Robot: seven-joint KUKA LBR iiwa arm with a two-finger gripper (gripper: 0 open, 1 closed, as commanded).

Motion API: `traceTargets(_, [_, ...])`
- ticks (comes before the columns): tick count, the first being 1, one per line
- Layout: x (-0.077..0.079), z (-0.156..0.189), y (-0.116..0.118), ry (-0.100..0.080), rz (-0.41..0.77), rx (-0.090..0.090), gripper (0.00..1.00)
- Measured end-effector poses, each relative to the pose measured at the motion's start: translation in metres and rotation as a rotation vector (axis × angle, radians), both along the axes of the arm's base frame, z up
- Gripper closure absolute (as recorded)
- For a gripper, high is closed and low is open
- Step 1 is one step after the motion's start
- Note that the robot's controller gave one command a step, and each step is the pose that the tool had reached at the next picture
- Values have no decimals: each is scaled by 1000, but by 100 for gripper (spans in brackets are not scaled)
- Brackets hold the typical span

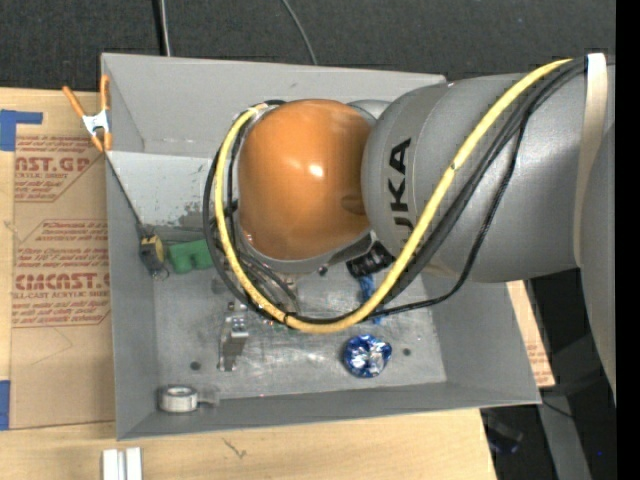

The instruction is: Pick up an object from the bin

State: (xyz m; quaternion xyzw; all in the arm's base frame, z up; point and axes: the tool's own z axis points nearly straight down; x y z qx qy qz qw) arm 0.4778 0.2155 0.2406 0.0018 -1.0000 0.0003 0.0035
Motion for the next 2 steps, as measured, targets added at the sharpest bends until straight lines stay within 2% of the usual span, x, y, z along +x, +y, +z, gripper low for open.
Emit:
traceTargets(1, [10,-169,30,-20,224,3,0])
traceTargets(2, [36,-169,34,-10,125,5,0])
